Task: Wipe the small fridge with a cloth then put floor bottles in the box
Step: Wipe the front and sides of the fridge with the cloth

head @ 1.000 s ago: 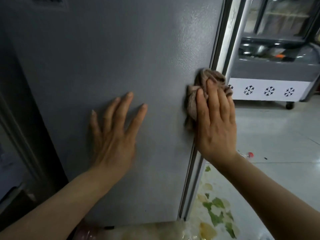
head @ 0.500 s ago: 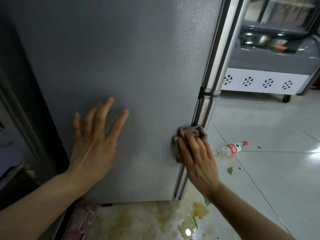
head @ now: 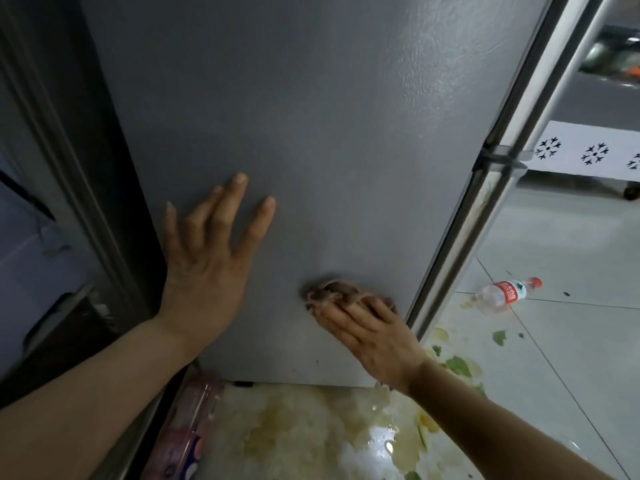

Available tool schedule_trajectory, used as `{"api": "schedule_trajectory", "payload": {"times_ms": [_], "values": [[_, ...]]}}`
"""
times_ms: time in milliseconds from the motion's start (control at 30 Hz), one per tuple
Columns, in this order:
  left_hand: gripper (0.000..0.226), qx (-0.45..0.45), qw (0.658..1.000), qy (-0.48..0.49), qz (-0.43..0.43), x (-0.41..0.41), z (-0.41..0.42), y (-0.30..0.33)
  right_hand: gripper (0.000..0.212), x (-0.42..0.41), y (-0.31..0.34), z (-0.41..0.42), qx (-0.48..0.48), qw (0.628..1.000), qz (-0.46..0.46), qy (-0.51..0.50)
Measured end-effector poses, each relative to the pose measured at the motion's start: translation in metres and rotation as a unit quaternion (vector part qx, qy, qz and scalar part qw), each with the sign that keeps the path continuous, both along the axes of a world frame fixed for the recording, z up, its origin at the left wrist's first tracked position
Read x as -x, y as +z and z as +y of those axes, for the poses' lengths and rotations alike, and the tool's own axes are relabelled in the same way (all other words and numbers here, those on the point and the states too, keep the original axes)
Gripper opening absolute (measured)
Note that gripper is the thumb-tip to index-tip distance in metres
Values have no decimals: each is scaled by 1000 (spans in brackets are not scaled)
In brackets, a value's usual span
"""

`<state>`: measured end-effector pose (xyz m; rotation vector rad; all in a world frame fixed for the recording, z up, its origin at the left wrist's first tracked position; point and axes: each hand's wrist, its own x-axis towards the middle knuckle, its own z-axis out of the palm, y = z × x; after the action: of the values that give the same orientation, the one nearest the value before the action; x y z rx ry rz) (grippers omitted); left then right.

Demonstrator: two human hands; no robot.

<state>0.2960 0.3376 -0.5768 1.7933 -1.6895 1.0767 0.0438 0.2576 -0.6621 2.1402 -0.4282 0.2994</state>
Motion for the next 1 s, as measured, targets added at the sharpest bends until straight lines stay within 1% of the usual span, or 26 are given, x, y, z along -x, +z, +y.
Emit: {"api": "schedule_trajectory", "payload": {"times_ms": [33,67,100,133,167,233,267,333,400,433,467,500,567,633,700,733,800,833,933,1000], "values": [[98,-4,1000,-5,-5,-1,1,2,74,-1,-4,6,-2,999,29,-18],[98,-8,1000,-13,-10,-3,2,4,75,-4,-3,9,0,999,35,-26],[99,-11,1000,-20,-15,-5,4,6,70,-7,5,11,9,1000,21,-16],[98,-10,1000,-23,-17,-7,7,7,60,-11,19,11,12,1000,-16,5],[98,-6,1000,-19,-13,-11,10,9,52,-17,40,9,9,997,-75,25],[99,2,1000,-1,8,-21,20,8,51,-31,85,-2,5,976,-209,62],[99,2,1000,5,17,-29,24,6,53,-40,105,-7,9,963,-258,72],[97,-7,999,7,30,-43,31,1,55,-61,124,-11,24,943,-324,77],[95,-22,999,8,34,-54,32,-4,52,-79,114,-7,8,931,-355,81],[94,-25,999,11,30,-56,32,-6,51,-84,101,-4,-3,935,-345,83],[93,-25,999,12,27,-58,30,-8,50,-87,85,-2,-11,945,-315,86],[92,-25,999,11,26,-58,29,-9,49,-88,69,0,-18,961,-261,87],[91,-29,999,12,26,-58,28,-8,49,-90,41,7,-14,989,-120,83],[97,-40,999,13,29,-59,29,-6,55,-91,25,17,-3,998,-17,65],[100,-57,998,6,35,-60,33,-1,58,-92,25,25,-7,999,19,41],[100,-65,997,-1,38,-60,35,1,54,-91,32,26,0,999,15,50],[98,-76,995,-17,58,-64,42,5,46,-91,57,24,-5,995,-42,88],[98,-81,993,-23,77,-66,45,5,47,-93,74,21,-19,990,-98,104],[100,-116,983,-33,139,-76,56,-2,52,-113,117,11,-35,955,-271,112],[99,-146,975,-37,163,-84,61,-8,50,-132,119,12,-25,937,-331,107]]}}
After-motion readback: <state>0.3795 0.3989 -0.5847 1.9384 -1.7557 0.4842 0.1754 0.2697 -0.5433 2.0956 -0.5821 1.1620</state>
